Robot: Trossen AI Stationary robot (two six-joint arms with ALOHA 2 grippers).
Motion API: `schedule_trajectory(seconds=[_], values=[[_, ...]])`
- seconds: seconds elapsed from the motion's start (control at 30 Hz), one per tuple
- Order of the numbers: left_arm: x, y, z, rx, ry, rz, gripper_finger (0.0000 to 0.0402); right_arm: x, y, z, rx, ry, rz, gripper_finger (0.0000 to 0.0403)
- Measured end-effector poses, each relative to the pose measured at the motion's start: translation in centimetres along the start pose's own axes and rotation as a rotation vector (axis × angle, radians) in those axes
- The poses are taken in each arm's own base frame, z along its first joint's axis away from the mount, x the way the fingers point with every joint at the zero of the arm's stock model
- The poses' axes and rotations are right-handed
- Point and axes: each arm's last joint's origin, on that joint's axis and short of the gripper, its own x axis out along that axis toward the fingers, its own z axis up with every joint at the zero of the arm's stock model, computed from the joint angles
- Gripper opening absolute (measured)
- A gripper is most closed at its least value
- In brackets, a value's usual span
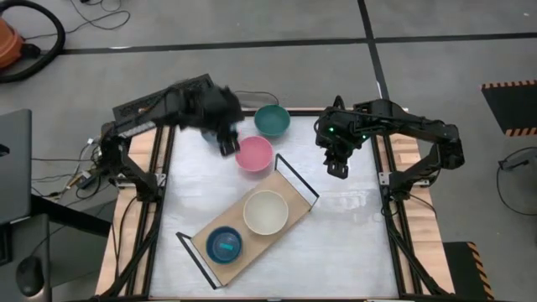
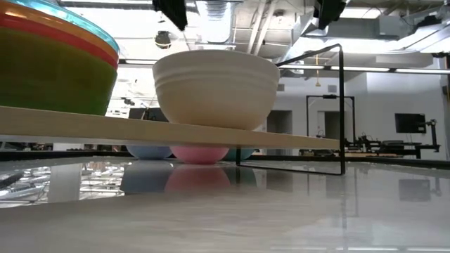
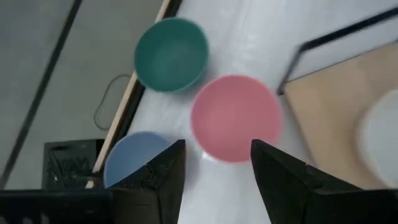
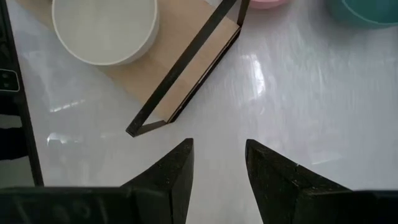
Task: Place and stack bowls onto a shelf
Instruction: Stack the light blue bowl on the top white bowl on the shelf
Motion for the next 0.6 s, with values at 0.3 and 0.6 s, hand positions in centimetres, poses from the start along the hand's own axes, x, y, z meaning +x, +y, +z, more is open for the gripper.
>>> schedule_trajectory(seconds=[0.3,0.6], values=[[8.4,6.5,-3.0,-0.091,0.146,-0.060,0.0166,0.0,-0.3,0.0,-0.006,-0.002,-0.015,0.0171],[17.2,7.2,-9.7,-0.145,0.284,0.045,0.0166,0.0,-0.4,0.0,-0.039,-0.001,-0.016,0.0171]])
